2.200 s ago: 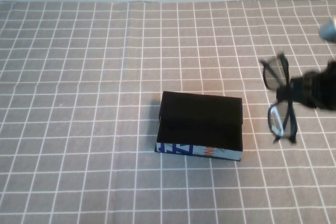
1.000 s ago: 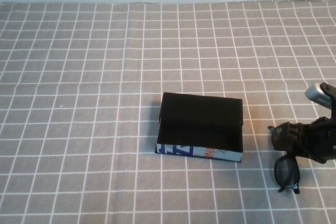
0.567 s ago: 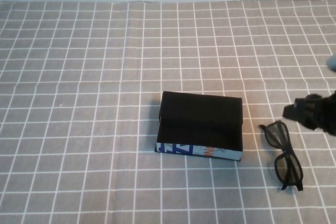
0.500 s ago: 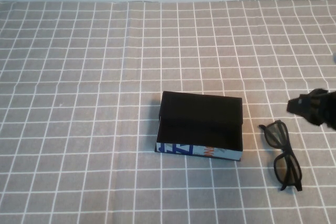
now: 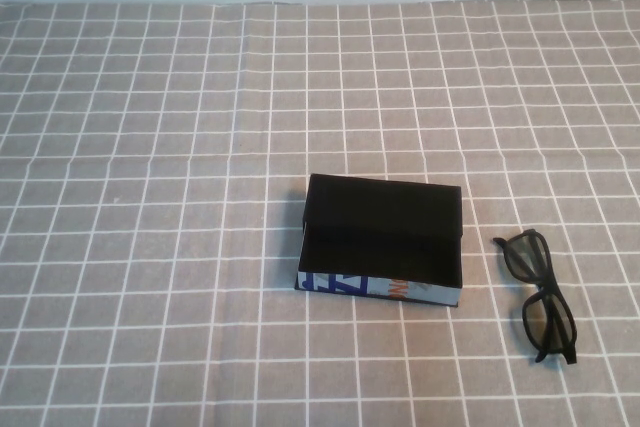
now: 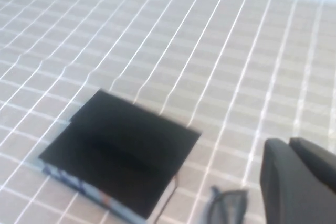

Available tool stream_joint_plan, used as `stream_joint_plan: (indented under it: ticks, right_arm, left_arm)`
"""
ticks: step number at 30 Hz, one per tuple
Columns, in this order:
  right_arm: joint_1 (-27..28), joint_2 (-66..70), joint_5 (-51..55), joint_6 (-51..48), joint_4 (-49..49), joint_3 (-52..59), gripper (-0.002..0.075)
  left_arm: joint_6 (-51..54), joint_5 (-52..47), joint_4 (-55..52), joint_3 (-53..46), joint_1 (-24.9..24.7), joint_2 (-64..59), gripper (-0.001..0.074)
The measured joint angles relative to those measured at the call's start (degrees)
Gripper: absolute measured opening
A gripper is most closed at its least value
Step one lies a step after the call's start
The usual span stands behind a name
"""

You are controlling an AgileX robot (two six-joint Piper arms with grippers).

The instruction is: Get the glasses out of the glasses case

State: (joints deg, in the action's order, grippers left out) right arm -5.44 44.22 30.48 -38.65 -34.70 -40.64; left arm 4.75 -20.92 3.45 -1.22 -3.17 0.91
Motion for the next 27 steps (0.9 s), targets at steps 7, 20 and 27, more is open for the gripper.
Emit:
stream_joint_plan:
  ticks: [7, 20, 27]
  right_arm:
    - [0.00, -11.04, 1.15, 1.88, 1.76, 0.00, -0.0016]
    - [-0.10, -13.32, 1.39, 2.00, -2.61, 0.00, -0.0017]
    - [-0.10, -13.32, 0.56, 2.00, -2.04, 0.00, -0.0018]
  left_arm:
    - [0.00, 0.00, 0.00, 0.00, 0.00, 0.00, -0.0005]
    - [0.00, 0.00, 0.00, 0.00, 0.00, 0.00, -0.0005]
    - [0.00, 0.00, 0.00, 0.00, 0.00, 0.00, -0.0005]
